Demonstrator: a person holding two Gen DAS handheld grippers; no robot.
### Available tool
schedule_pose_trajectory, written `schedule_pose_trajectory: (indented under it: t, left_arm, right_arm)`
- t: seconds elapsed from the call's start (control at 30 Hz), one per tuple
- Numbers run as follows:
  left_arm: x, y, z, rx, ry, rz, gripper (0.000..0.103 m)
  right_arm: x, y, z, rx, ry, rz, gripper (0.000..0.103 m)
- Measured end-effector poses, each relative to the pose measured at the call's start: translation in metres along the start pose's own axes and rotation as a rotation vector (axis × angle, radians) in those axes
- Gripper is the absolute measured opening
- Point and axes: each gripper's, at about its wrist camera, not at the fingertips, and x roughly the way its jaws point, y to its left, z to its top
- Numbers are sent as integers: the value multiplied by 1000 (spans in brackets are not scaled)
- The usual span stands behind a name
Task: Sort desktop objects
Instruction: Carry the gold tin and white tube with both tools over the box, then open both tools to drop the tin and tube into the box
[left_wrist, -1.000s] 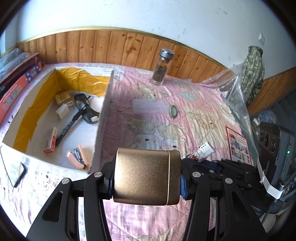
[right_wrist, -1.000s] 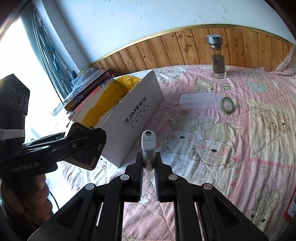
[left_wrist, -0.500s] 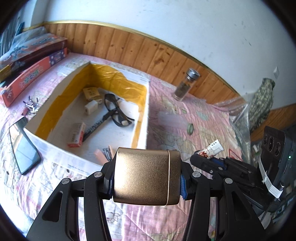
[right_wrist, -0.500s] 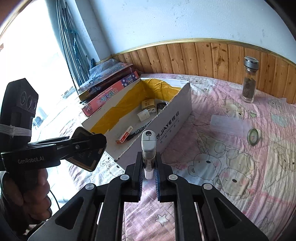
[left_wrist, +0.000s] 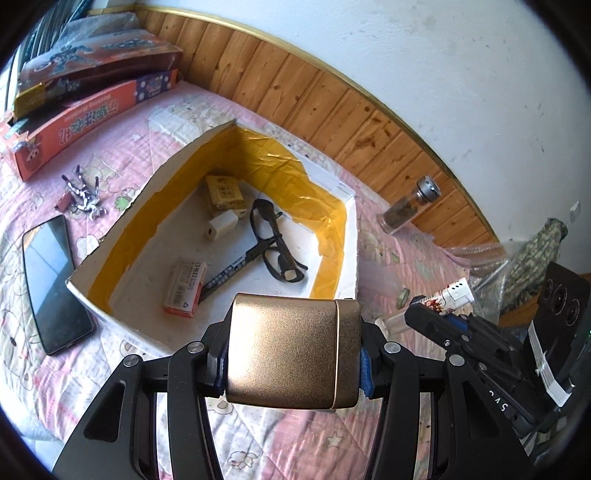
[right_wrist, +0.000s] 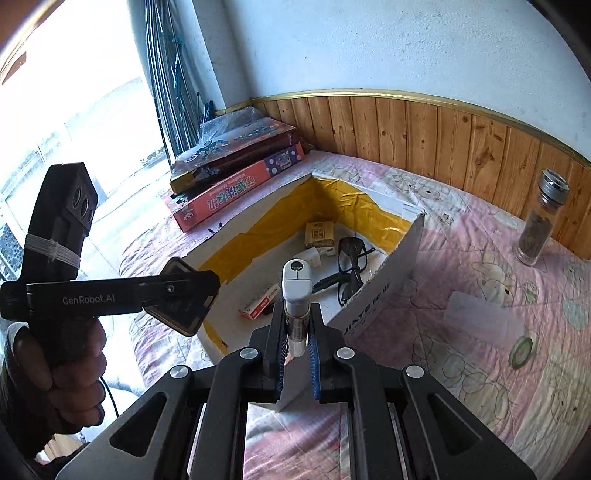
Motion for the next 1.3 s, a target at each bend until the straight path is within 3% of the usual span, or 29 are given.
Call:
schedule_pose_trajectory:
  t: [0.5,0.93,1.3]
  left_arm:
    - [71,10,34,-101,140,0,53]
    - [126,5,44,-111,273,56,53]
    - [156,10,43,-123,354,84,53]
  right_arm:
    - [88,-34,64,-72,130,-56,12]
    - [155,-82,93,-7,247,-48,12]
    - [191,-104,97,34,296,-41,12]
